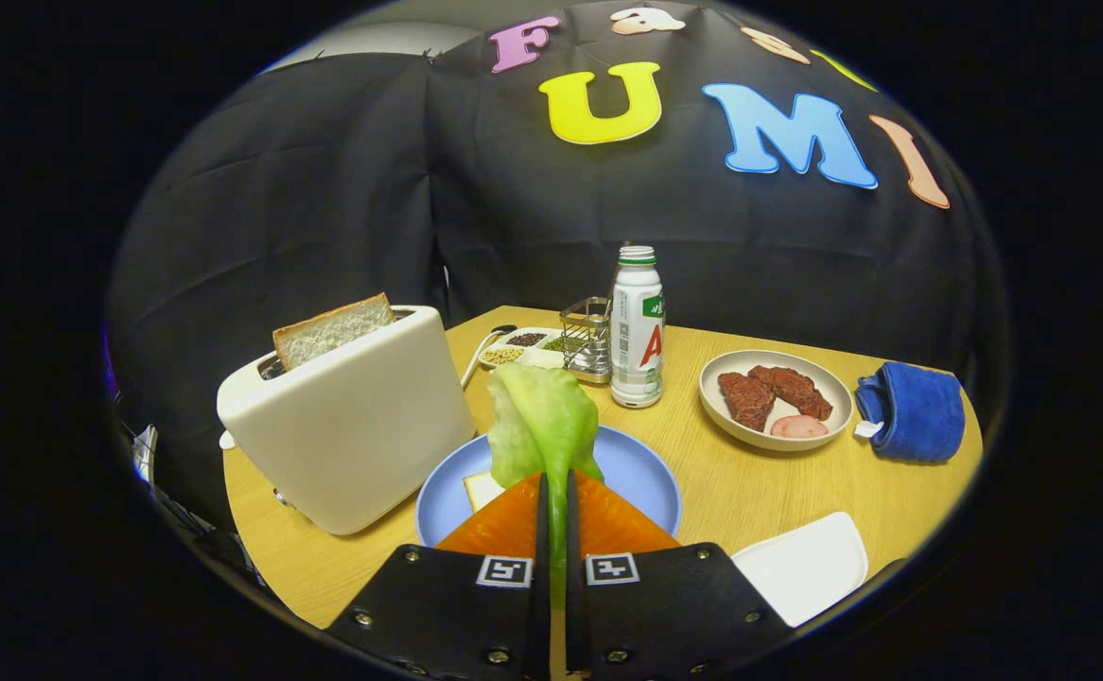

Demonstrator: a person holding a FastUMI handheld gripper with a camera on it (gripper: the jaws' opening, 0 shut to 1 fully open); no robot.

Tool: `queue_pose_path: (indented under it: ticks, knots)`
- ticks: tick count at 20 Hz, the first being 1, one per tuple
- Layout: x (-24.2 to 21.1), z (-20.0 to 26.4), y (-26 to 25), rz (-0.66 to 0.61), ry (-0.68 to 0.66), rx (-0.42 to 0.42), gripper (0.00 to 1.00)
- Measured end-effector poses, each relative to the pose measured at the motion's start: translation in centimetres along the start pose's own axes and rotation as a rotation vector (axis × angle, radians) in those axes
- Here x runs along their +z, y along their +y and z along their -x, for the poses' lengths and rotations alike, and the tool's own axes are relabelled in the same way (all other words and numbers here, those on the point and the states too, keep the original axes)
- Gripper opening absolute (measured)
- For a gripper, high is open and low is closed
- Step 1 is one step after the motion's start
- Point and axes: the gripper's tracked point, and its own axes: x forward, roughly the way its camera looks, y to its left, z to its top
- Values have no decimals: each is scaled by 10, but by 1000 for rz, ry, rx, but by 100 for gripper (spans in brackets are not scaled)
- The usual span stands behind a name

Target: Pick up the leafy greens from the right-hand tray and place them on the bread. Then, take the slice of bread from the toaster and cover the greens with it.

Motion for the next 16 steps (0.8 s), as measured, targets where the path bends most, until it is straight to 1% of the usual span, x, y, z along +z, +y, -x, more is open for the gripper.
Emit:
queue_pose_path:
  ticks: [2,3,4,6,8,11,13,14,16]
  knots:
    - [-11,-10,0,20,38,-10,7]
    - [-15,-12,0,23,53,-10,21]
    - [-15,-12,-2,17,53,-10,28]
    - [-6,-7,-5,2,22,-15,49]
    - [6,2,-9,1,-16,-23,65]
    - [14,14,-14,0,-44,-38,65]
    - [20,20,-4,-4,-76,-15,65]
    - [25,26,-1,6,-102,-16,65]
    - [33,33,3,39,-153,-51,65]
